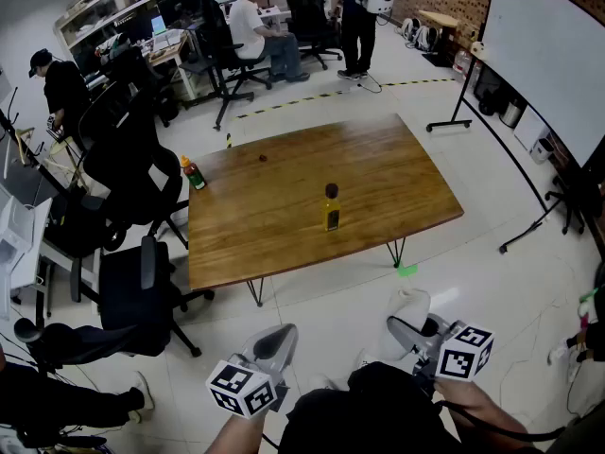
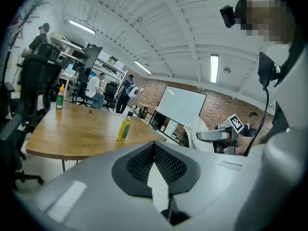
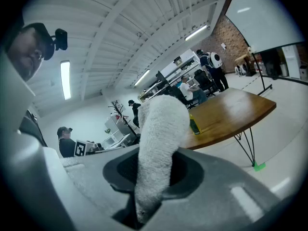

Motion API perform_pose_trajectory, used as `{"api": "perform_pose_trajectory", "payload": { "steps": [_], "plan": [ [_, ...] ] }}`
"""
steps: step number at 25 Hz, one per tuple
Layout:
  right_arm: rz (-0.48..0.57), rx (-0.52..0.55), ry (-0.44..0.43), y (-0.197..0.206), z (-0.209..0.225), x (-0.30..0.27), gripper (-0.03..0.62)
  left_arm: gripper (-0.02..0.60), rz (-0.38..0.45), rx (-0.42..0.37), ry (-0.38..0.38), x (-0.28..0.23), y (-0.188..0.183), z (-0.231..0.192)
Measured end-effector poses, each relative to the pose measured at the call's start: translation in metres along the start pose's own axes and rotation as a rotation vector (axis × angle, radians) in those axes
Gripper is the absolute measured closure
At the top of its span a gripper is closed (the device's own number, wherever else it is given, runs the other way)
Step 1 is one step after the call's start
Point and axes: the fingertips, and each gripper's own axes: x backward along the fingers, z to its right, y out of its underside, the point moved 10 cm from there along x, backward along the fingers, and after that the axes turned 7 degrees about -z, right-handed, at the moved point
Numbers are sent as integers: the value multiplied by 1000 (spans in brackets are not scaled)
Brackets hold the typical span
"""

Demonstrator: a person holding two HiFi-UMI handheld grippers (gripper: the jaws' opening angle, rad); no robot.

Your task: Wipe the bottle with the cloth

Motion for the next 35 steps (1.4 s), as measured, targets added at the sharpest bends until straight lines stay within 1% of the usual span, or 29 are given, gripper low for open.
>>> {"api": "perform_pose_trajectory", "payload": {
  "steps": [4,9,13,17,20,23,26,29,31,33,35],
  "plan": [
    [16,-7,-5,-13,29,4,523,565,23,-34,-20,-28,-20,-5],
    [22,-40,-24,-39,69,-4,522,565,40,-83,-42,-66,-56,-17],
    [32,-12,-59,-71,97,-16,522,563,42,-131,-64,-100,-80,-30],
    [26,2,-77,-94,126,-32,522,560,71,-187,-101,-132,-99,-44],
    [18,-15,-90,-101,133,-41,522,537,35,-228,-102,-148,-110,-53],
    [32,-28,-95,-104,134,-49,522,527,7,-284,-87,-159,-122,-68],
    [62,-46,-70,-106,134,-62,522,491,-30,-338,-47,-177,-139,-88],
    [92,-76,-31,-111,137,-77,522,455,-86,-427,24,-200,-151,-110],
    [128,-115,11,-111,138,-86,522,435,-126,-494,89,-218,-158,-122],
    [173,-164,55,-106,134,-96,522,416,-163,-572,176,-232,-163,-133],
    [218,-197,89,-102,126,-108,522,414,-188,-629,264,-245,-168,-145]
  ]
}}
